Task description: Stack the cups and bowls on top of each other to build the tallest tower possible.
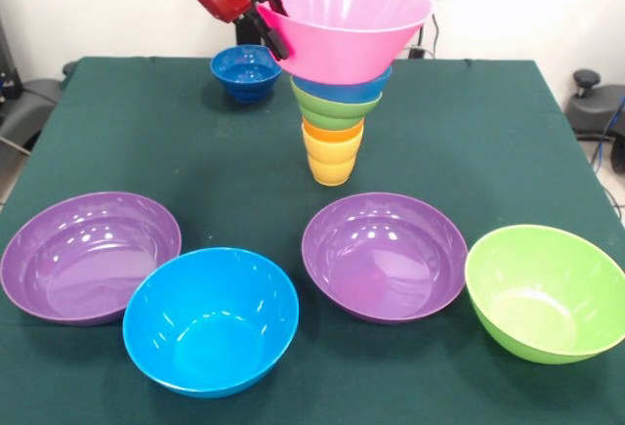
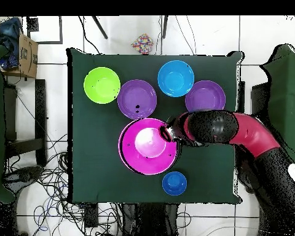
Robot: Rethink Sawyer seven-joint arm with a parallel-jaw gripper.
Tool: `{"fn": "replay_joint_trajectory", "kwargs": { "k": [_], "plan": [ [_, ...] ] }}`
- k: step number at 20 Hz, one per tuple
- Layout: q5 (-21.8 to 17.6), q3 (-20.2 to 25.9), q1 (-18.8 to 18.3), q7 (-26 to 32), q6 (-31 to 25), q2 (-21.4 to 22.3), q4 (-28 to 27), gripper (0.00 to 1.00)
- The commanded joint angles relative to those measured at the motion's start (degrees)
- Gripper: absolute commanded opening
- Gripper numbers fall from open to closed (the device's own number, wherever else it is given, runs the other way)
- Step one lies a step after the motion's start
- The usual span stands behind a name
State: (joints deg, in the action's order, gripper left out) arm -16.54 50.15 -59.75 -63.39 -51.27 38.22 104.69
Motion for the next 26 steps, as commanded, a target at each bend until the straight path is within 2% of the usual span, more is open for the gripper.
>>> {"fn": "replay_joint_trajectory", "kwargs": {
  "k": [1,11,26],
  "plan": [
    [-1.4,-1.1,0.9,1.0,-2.7,-0.7,3.1,0.0],
    [-1.2,-0.5,0.4,-1.5,0.8,1.2,6.9,0.0],
    [-1.2,-0.9,3.0,-2.4,1.6,-0.3,5.1,0.0]
  ]
}}
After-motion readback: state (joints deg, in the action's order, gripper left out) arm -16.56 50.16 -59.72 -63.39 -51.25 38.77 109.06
